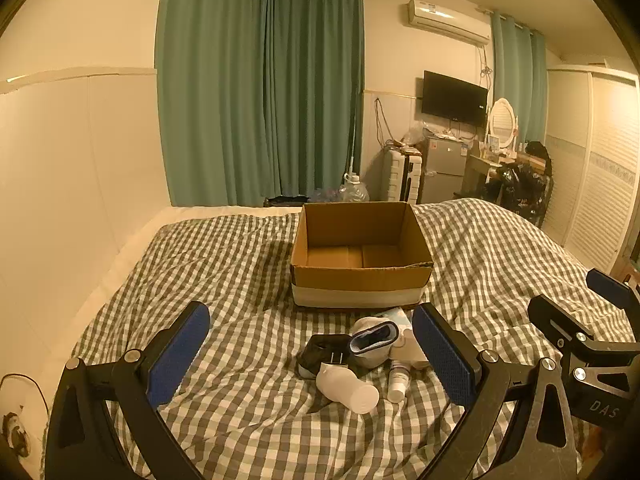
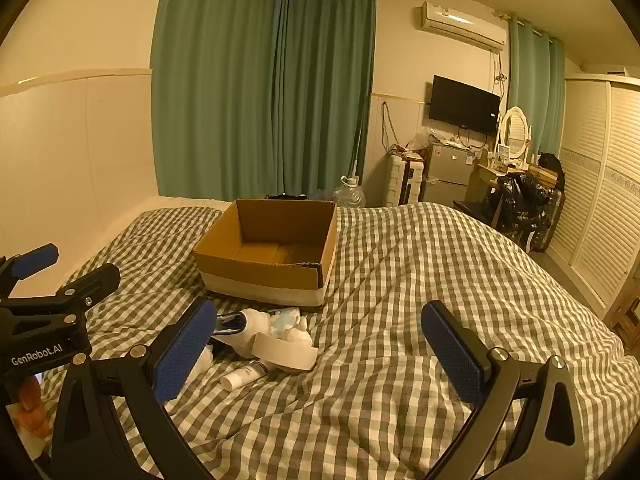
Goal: Organize objects
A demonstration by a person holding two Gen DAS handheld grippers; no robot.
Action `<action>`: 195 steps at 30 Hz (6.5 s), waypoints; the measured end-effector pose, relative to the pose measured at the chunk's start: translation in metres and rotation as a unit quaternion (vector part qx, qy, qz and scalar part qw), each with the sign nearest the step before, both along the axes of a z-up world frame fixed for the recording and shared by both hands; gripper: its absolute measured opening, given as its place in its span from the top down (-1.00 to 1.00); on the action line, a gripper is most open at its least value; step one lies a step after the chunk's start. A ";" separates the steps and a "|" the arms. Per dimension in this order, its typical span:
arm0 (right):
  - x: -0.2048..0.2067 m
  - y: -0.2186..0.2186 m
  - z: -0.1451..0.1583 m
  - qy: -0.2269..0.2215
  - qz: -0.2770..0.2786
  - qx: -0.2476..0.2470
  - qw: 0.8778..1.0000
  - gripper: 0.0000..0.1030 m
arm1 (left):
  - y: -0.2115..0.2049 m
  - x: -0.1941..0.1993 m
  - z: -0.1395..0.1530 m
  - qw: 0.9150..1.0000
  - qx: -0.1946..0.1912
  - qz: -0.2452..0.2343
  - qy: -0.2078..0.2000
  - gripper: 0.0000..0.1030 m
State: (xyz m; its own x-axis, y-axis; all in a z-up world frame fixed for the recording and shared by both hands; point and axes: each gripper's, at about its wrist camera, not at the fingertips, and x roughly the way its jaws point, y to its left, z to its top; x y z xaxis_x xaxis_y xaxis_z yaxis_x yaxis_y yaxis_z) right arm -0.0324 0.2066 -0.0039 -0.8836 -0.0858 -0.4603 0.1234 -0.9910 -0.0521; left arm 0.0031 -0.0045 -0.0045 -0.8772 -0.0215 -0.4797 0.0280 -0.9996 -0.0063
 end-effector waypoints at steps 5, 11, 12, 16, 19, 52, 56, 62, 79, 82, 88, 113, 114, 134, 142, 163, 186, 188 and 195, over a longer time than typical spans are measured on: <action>0.000 0.000 -0.001 -0.002 0.000 0.002 1.000 -0.99 | 0.002 0.001 -0.001 1.000 -0.003 -0.002 0.000 -1.00; 0.002 0.001 -0.001 -0.003 0.001 0.002 1.000 -0.99 | 0.005 0.003 0.000 1.000 -0.007 -0.002 0.000 -1.00; 0.002 0.001 -0.002 -0.002 0.001 0.001 1.000 -0.99 | 0.005 0.003 0.000 1.000 -0.007 -0.002 0.000 -1.00; 0.002 0.001 -0.001 -0.002 0.000 0.002 1.000 -0.99 | 0.006 0.003 0.000 1.000 -0.006 -0.004 -0.001 -1.00; 0.003 0.001 0.000 -0.003 0.000 0.003 1.000 -0.99 | 0.005 0.002 0.001 1.000 -0.005 -0.004 -0.003 -1.00; 0.003 -0.005 0.003 -0.016 0.003 0.009 1.000 -0.99 | 0.002 0.002 -0.005 1.000 0.005 0.001 -0.014 -1.00; 0.003 -0.004 0.004 -0.016 0.001 0.008 1.000 -0.99 | 0.000 0.003 -0.004 1.000 0.007 0.003 -0.014 -1.00; 0.001 -0.006 0.004 -0.015 -0.001 0.012 1.000 -0.99 | -0.001 0.003 -0.003 1.000 0.004 0.000 -0.013 -1.00; -0.001 -0.006 0.003 -0.022 0.006 0.011 1.000 -0.99 | -0.002 -0.003 -0.011 1.000 0.006 -0.005 -0.028 -1.00; 0.000 -0.007 0.004 -0.020 0.005 0.011 1.000 -0.99 | 0.000 -0.002 -0.010 1.000 0.005 -0.004 -0.028 -1.00; -0.010 -0.005 -0.002 -0.044 -0.009 0.019 0.999 -0.99 | 0.002 -0.008 -0.015 0.999 0.003 -0.007 -0.040 -1.00; -0.118 0.006 -0.114 -0.212 0.001 -0.007 0.977 -0.99 | 0.036 -0.104 -0.142 0.966 0.010 -0.087 -0.243 -1.00; -0.121 0.007 -0.117 -0.219 0.006 -0.014 0.976 -0.99 | 0.035 -0.108 -0.146 0.963 0.015 -0.090 -0.253 -1.00; -0.158 -0.013 -0.143 -0.263 0.072 -0.057 0.961 -0.50 | 0.038 -0.151 -0.174 0.947 0.045 -0.138 -0.287 -1.00; -0.149 -0.006 -0.123 -0.226 0.063 -0.050 0.971 -0.50 | 0.061 -0.174 -0.187 0.947 0.027 -0.139 -0.289 -0.99; -0.107 0.002 -0.053 -0.140 0.061 -0.002 0.988 -0.50 | 0.031 -0.127 -0.108 0.964 0.041 -0.122 -0.231 -0.98; -0.123 -0.016 0.063 -0.054 0.117 0.033 0.991 -0.50 | -0.019 -0.174 0.038 0.990 0.004 -0.092 -0.108 -0.98; -0.139 -0.017 0.067 -0.052 0.117 0.036 0.991 -0.50 | -0.020 -0.192 0.040 0.990 0.007 -0.093 -0.108 -0.98; -0.207 -0.027 0.064 -0.066 0.118 0.038 0.990 -0.50 | -0.020 -0.249 0.034 0.989 -0.001 -0.113 -0.094 -0.98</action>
